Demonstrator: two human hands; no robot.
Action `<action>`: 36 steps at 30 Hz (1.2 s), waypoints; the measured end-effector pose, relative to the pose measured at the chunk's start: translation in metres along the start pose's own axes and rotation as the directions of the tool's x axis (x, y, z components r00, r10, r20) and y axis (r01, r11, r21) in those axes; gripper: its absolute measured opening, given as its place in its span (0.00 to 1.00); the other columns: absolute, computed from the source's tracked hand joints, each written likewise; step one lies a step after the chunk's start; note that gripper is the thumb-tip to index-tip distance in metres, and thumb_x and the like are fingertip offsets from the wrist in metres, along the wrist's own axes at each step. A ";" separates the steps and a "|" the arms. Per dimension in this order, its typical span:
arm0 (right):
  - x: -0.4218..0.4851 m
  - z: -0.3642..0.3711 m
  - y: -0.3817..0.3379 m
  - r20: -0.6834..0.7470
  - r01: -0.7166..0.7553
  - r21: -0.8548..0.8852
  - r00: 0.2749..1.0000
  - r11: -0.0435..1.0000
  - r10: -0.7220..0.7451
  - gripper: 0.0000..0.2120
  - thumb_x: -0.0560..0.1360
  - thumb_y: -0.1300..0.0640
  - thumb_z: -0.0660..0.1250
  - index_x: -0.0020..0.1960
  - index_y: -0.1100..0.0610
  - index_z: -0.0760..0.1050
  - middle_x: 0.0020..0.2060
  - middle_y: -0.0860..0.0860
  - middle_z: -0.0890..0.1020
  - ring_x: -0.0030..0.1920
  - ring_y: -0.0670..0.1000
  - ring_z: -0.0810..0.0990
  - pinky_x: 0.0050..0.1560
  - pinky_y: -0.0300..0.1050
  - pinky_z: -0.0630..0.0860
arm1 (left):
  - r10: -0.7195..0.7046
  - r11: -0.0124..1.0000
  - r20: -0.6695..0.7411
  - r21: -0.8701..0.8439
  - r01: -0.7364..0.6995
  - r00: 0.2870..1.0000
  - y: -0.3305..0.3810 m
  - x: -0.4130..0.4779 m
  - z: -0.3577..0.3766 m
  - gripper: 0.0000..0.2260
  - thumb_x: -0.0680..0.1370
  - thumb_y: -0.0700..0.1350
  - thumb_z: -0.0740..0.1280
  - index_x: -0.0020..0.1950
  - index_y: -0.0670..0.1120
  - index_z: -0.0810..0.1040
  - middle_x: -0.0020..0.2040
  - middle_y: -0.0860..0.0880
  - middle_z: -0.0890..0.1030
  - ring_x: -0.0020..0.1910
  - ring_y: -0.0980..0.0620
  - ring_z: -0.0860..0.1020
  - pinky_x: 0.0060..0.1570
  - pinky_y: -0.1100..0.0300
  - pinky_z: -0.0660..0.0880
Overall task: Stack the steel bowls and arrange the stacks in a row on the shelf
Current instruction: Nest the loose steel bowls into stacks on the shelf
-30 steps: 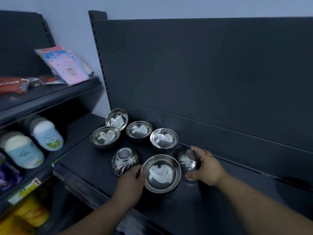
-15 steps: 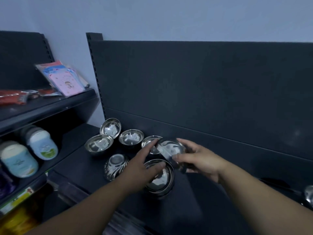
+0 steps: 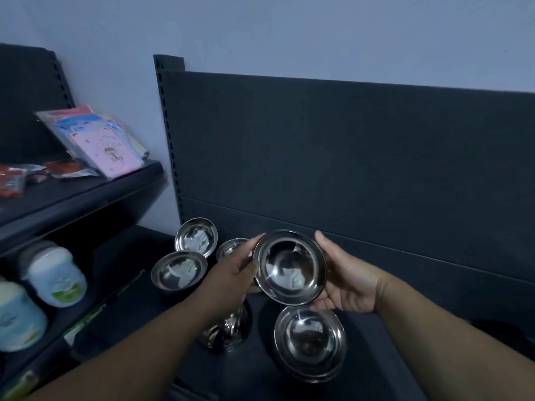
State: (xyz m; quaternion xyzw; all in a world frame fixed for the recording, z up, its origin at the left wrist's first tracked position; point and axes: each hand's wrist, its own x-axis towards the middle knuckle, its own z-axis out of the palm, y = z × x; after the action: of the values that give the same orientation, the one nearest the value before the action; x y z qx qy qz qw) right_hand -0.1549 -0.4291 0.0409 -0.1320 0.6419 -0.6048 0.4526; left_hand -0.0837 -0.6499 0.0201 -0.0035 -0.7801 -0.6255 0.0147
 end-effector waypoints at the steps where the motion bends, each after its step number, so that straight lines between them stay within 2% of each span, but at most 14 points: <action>1: 0.008 0.004 -0.002 -0.027 -0.001 0.003 1.000 1.000 0.002 0.44 0.71 0.24 0.50 0.64 0.59 0.76 0.56 0.65 0.81 0.55 0.60 0.80 0.57 0.52 0.78 | -0.020 0.999 -0.016 -0.026 0.019 1.000 -0.002 0.005 -0.006 0.18 0.82 0.41 0.58 0.64 0.64 0.71 0.56 0.52 0.82 0.53 0.56 0.82 0.50 0.59 0.80; 3: 0.025 0.010 -0.002 -0.215 0.024 -0.019 0.976 1.000 -0.028 0.40 0.71 0.26 0.53 0.60 0.59 0.78 0.40 0.56 0.84 0.43 0.53 0.82 0.52 0.50 0.79 | -0.073 0.997 -0.052 -0.043 0.071 0.996 -0.009 0.014 -0.017 0.17 0.82 0.41 0.58 0.65 0.60 0.70 0.54 0.52 0.82 0.51 0.55 0.83 0.49 0.60 0.81; 4: 0.033 0.012 0.001 -0.365 0.047 -0.083 0.928 0.995 -0.074 0.35 0.73 0.29 0.56 0.57 0.57 0.79 0.36 0.51 0.83 0.40 0.50 0.82 0.52 0.50 0.79 | -0.110 0.993 -0.060 -0.059 0.107 0.992 -0.013 0.018 -0.022 0.17 0.82 0.41 0.58 0.67 0.58 0.70 0.55 0.50 0.82 0.51 0.53 0.83 0.49 0.59 0.81; 6: 0.047 0.010 0.010 -0.642 -0.025 -0.348 0.734 0.937 -0.219 0.24 0.74 0.35 0.62 0.54 0.54 0.80 0.41 0.47 0.85 0.43 0.48 0.83 0.57 0.50 0.79 | -0.157 0.986 -0.055 -0.069 0.154 0.986 -0.021 0.025 -0.032 0.17 0.82 0.41 0.58 0.70 0.54 0.69 0.59 0.47 0.80 0.53 0.51 0.82 0.50 0.57 0.81; 7: 0.053 0.007 0.015 -0.703 -0.123 -0.479 0.646 0.869 -0.296 0.20 0.74 0.38 0.66 0.55 0.53 0.80 0.46 0.48 0.85 0.47 0.48 0.83 0.58 0.48 0.78 | -0.169 0.984 -0.053 -0.057 0.166 0.984 -0.026 0.029 -0.037 0.18 0.82 0.42 0.58 0.71 0.54 0.68 0.60 0.47 0.80 0.53 0.51 0.82 0.52 0.55 0.81; 8: 0.057 0.004 0.019 -0.722 -0.229 -0.564 0.602 0.793 -0.340 0.19 0.74 0.41 0.68 0.57 0.53 0.79 0.50 0.49 0.84 0.51 0.49 0.82 0.58 0.46 0.77 | -0.178 0.983 -0.049 -0.046 0.175 0.983 -0.030 0.032 -0.042 0.19 0.82 0.43 0.58 0.72 0.54 0.67 0.61 0.47 0.79 0.52 0.51 0.83 0.52 0.54 0.81; 10: 0.066 -0.001 0.025 -0.735 -0.392 -0.620 0.593 0.680 -0.329 0.18 0.73 0.47 0.70 0.60 0.53 0.77 0.54 0.51 0.83 0.55 0.51 0.81 0.54 0.40 0.74 | -0.198 0.980 -0.049 -0.034 0.196 0.979 -0.037 0.036 -0.050 0.20 0.81 0.44 0.59 0.73 0.56 0.65 0.60 0.49 0.80 0.51 0.53 0.83 0.52 0.56 0.81; 13: 0.078 -0.005 0.032 -0.772 -0.496 -0.576 0.592 0.650 -0.232 0.16 0.73 0.49 0.68 0.60 0.52 0.77 0.54 0.52 0.83 0.53 0.52 0.79 0.48 0.37 0.69 | -0.222 0.974 -0.051 -0.046 0.220 0.974 -0.042 0.038 -0.055 0.20 0.81 0.45 0.60 0.73 0.56 0.65 0.57 0.50 0.82 0.50 0.54 0.83 0.51 0.57 0.81; 19: 0.095 -0.017 0.035 -0.804 -0.571 -0.534 0.571 0.623 -0.164 0.17 0.74 0.56 0.66 0.63 0.52 0.76 0.57 0.53 0.82 0.58 0.54 0.80 0.55 0.40 0.73 | -0.231 0.970 -0.050 -0.089 0.226 0.972 -0.042 0.037 -0.056 0.19 0.81 0.45 0.60 0.71 0.56 0.66 0.54 0.51 0.83 0.49 0.54 0.84 0.49 0.59 0.80; 21: 0.093 -0.022 0.037 -0.813 -0.559 -0.506 0.563 0.657 -0.147 0.18 0.74 0.56 0.66 0.63 0.51 0.77 0.56 0.53 0.83 0.57 0.54 0.81 0.56 0.41 0.75 | -0.229 0.970 -0.051 -0.095 0.224 0.972 -0.041 0.034 -0.053 0.19 0.81 0.45 0.61 0.71 0.55 0.67 0.55 0.51 0.83 0.48 0.54 0.84 0.50 0.58 0.81; 26: 0.073 -0.030 0.038 -0.831 -0.502 -0.475 0.527 0.723 -0.180 0.11 0.71 0.57 0.67 0.52 0.51 0.82 0.43 0.53 0.86 0.45 0.55 0.85 0.53 0.45 0.80 | -0.235 0.964 -0.040 -0.138 0.228 0.971 -0.026 0.019 -0.036 0.17 0.82 0.44 0.60 0.70 0.55 0.68 0.54 0.48 0.83 0.47 0.51 0.85 0.47 0.59 0.81; 29: 0.048 -0.035 0.034 -0.861 -0.334 -0.389 0.463 0.859 -0.210 0.10 0.70 0.56 0.68 0.49 0.52 0.83 0.42 0.53 0.86 0.44 0.55 0.85 0.51 0.51 0.82 | -0.281 0.942 -0.004 -0.191 0.275 0.960 -0.009 0.005 -0.017 0.14 0.81 0.43 0.61 0.66 0.54 0.72 0.53 0.46 0.84 0.43 0.48 0.85 0.39 0.61 0.81; 31: 0.025 -0.036 0.029 -0.878 -0.200 -0.326 0.427 0.924 -0.217 0.07 0.69 0.57 0.70 0.47 0.52 0.82 0.43 0.53 0.85 0.43 0.55 0.85 0.48 0.53 0.83 | -0.311 0.935 0.021 -0.176 0.310 0.950 -0.001 -0.006 -0.002 0.11 0.81 0.41 0.61 0.61 0.52 0.76 0.47 0.45 0.86 0.41 0.45 0.85 0.40 0.58 0.82; 36: -0.037 -0.039 0.018 -0.889 0.020 -0.299 0.359 0.954 -0.285 0.10 0.69 0.55 0.70 0.50 0.52 0.83 0.42 0.50 0.86 0.40 0.52 0.86 0.47 0.52 0.83 | -0.361 0.930 0.054 -0.050 0.363 0.931 0.005 -0.029 0.036 0.08 0.79 0.42 0.63 0.53 0.50 0.80 0.43 0.43 0.86 0.37 0.43 0.84 0.37 0.57 0.80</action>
State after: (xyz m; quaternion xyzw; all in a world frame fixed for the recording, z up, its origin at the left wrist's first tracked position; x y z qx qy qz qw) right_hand -0.1566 -0.3732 0.0349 0.1162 0.8359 -0.5330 -0.0615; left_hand -0.0556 -0.6129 0.0162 0.1263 -0.7486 -0.6401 -0.1178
